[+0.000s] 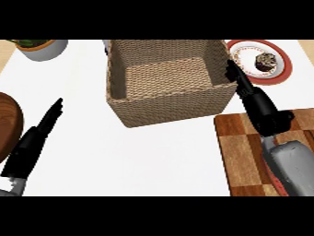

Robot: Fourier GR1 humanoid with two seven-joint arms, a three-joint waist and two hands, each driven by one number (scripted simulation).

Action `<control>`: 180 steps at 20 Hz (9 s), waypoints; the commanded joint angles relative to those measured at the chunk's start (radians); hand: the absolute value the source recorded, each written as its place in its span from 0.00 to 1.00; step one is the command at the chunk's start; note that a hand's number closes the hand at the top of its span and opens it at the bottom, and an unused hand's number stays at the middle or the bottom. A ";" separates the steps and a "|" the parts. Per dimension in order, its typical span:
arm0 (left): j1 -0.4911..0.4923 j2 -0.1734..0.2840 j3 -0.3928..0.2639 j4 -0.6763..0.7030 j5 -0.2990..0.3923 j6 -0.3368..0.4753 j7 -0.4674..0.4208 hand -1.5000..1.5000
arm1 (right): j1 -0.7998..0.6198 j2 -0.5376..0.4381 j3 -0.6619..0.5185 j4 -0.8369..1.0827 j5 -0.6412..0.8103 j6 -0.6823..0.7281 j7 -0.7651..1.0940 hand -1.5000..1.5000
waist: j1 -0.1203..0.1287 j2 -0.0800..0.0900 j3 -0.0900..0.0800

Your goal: Pick the sweet potato from the cutting board and place it in the basket

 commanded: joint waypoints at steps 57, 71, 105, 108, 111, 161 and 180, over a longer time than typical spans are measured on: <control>0.150 -0.186 0.100 0.178 0.151 -0.030 0.223 0.50 | 0.296 -0.936 -0.348 -0.475 0.303 0.840 -0.388 0.00 | 0.006 0.007 -0.025; 0.178 -0.225 0.091 0.152 0.088 -0.039 0.192 0.50 | 0.334 -0.734 -0.110 -0.390 0.672 0.629 -0.428 0.00 | 0.030 0.012 -0.024; 0.194 -0.296 0.142 0.060 0.035 -0.072 0.299 0.50 | 0.315 -0.425 0.022 -0.132 1.097 0.490 -0.473 0.00 | 0.024 0.009 -0.024; 0.228 -0.277 0.175 0.070 0.038 -0.095 0.262 0.50 | 0.355 -0.417 0.012 -0.163 1.107 0.486 -0.473 0.00 | 0.020 0.007 -0.024; 0.184 -0.262 0.203 0.072 0.041 -0.113 0.292 0.50 | 0.285 -0.401 -0.011 -0.134 1.100 0.548 -0.492 0.00 | 0.023 0.008 -0.024; 0.160 -0.315 0.206 0.083 -0.027 -0.131 0.326 0.50 | -0.042 0.378 0.397 -0.546 1.229 -0.221 1.068 1.00 | 0.055 0.001 -0.032; 0.182 -0.324 0.215 0.068 -0.027 -0.146 0.309 0.50 | -0.794 0.378 0.062 0.002 1.104 -0.164 1.372 1.00 | 0.054 0.012 -0.026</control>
